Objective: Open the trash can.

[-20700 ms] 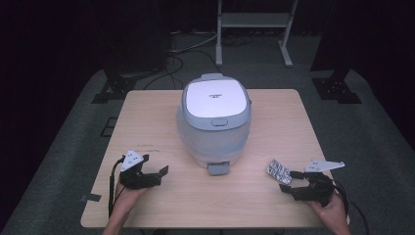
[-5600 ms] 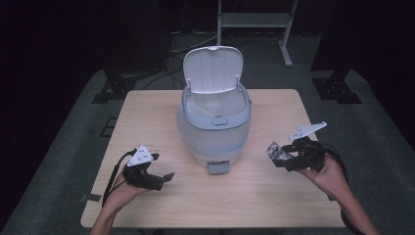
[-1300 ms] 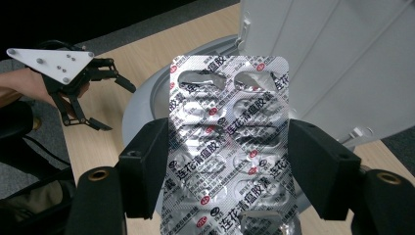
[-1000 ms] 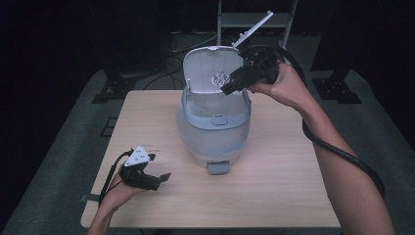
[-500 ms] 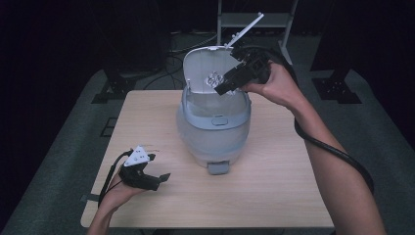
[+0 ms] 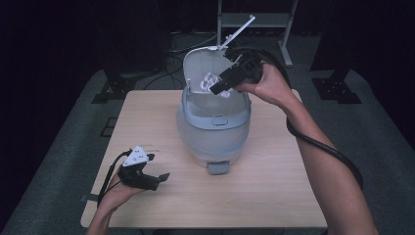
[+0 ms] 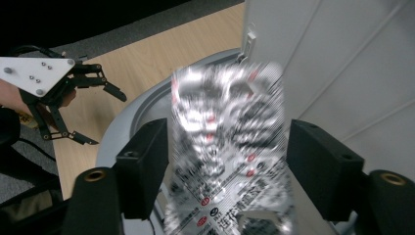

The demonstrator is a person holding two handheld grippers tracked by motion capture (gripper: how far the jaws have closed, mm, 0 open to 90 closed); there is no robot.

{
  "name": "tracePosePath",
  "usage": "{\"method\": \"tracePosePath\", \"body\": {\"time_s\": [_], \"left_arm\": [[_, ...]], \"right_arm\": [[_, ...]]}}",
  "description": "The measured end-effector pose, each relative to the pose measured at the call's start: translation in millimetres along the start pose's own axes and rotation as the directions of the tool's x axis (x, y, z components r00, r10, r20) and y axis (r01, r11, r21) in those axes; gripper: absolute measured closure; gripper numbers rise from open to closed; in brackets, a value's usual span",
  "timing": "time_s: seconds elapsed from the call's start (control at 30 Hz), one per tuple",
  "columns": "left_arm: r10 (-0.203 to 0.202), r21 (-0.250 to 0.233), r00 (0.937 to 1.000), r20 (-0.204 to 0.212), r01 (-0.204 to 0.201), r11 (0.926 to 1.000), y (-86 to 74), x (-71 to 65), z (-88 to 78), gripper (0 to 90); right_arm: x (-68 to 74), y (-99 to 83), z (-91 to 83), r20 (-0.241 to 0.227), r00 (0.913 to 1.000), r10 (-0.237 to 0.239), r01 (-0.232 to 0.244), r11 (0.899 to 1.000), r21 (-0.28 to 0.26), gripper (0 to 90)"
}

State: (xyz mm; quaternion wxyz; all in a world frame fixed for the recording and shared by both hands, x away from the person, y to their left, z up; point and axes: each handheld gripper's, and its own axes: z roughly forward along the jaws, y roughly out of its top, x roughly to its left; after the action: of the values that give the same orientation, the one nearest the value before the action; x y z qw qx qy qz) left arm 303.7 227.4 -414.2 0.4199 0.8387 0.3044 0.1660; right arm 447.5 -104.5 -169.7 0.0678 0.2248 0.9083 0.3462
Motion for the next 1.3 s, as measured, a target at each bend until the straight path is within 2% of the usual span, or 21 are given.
{"method": "tracePosePath", "body": {"time_s": [0.2, 0.63, 0.93, 1.3], "left_arm": [[0.000, 0.003, 1.0000, 0.001, 0.000, 1.0000, -0.8, -0.1, 0.3, 9.7], [0.003, 0.010, 1.0000, 0.005, -0.003, 0.9999, -0.6, -1.2, 2.9, 9.7], [0.004, 0.018, 1.0000, 0.004, -0.004, 0.9998, -1.6, -0.7, 3.6, 9.7], [0.001, 0.025, 1.0000, 0.004, -0.001, 0.9997, -3.1, 0.4, 4.8, 9.7]], "right_arm": [[-1.8, -3.3, 0.9, 0.000, 1.0000, 0.000, 0.000, 1.000, -0.004, 28.7], [-8.6, -23.4, -15.5, -0.001, 0.9996, 0.030, -0.030, 0.999, -0.016, 37.0], [-13.7, -42.8, -27.1, -0.008, 0.9982, 0.060, -0.060, 0.998, -0.025, 48.7], [-22.8, -63.7, -37.9, -0.017, 0.9955, 0.094, -0.094, 0.995, -0.039, 57.6]]}}
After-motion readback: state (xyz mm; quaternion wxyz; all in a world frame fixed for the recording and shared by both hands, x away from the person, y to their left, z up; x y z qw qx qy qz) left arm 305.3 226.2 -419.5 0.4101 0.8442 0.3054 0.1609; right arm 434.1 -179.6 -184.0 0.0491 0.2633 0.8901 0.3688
